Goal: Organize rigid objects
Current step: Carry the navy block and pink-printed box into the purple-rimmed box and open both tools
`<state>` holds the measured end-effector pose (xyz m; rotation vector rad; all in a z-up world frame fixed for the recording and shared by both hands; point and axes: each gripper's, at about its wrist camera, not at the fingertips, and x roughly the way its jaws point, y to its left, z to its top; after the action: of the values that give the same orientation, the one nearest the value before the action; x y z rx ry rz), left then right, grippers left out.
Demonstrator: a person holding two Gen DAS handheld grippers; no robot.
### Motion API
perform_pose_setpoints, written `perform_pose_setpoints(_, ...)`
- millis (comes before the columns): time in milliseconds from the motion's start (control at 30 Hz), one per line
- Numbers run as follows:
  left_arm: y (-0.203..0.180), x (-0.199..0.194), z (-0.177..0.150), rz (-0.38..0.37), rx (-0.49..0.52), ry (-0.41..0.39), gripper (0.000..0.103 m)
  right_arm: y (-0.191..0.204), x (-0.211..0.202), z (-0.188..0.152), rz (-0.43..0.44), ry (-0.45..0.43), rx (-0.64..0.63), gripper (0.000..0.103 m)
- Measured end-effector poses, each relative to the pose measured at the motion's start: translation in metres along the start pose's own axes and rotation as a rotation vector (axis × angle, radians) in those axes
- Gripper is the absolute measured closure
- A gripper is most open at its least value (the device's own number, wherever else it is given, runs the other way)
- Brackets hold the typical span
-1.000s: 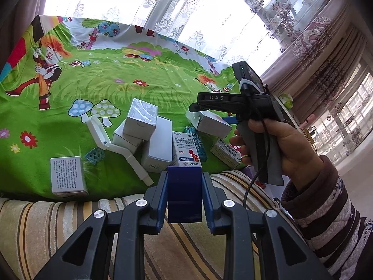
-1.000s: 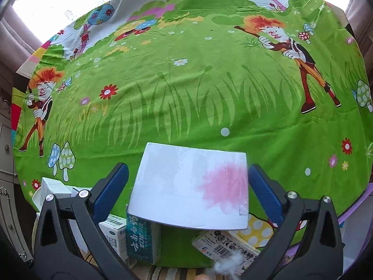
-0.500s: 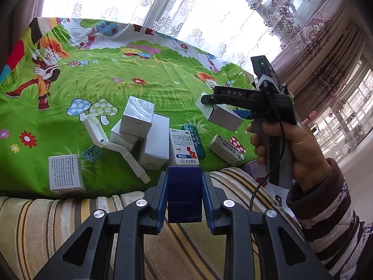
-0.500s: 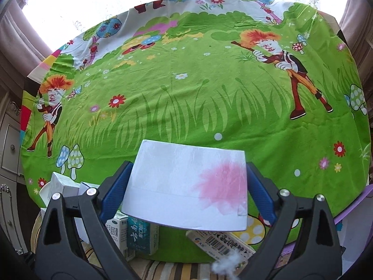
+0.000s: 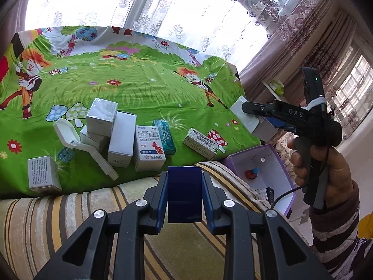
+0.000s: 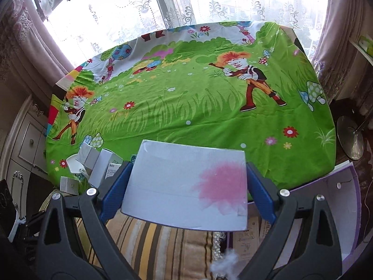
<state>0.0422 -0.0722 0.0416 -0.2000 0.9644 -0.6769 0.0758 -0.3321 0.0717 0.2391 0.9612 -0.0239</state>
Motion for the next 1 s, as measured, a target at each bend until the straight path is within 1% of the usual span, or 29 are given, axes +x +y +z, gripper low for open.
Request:
perform_pose_setpoints(233, -0.036, 0.014, -0.005, -0.024, 0.059, 0.036, 0.075, -0.047, -0.037, -0.038, -0.053, -0.022, 0.03, 0.008)
perform_pose_setpoints(467, -0.077, 0.03, -0.008, -0.058, 0.127, 0.082, 0.075, -0.086, -0.053, -0.082, -0.112, 0.002, 0.047, 0.008)
perform_pose_setpoints(600, -0.098, 0.041, -0.011, -0.075, 0.165, 0.112, 0.075, -0.1, -0.051, -0.109, -0.168, 0.034, 0.02, 0.008)
perform_pose_setpoints(667, -0.108, 0.045, -0.013, -0.081, 0.183, 0.123, 0.075, -0.106, -0.047, -0.123, -0.183, 0.061, 0.008, 0.008)
perform_pose_setpoints(800, -0.125, 0.054, -0.015, -0.088, 0.213, 0.145, 0.075, -0.121, -0.037, -0.145, -0.186, 0.104, 0.028, 0.008)
perform_pose_setpoints(1000, -0.151, 0.067, -0.015, -0.106, 0.262, 0.172, 0.075, -0.132, -0.027, -0.163, -0.169, 0.157, 0.048, 0.006)
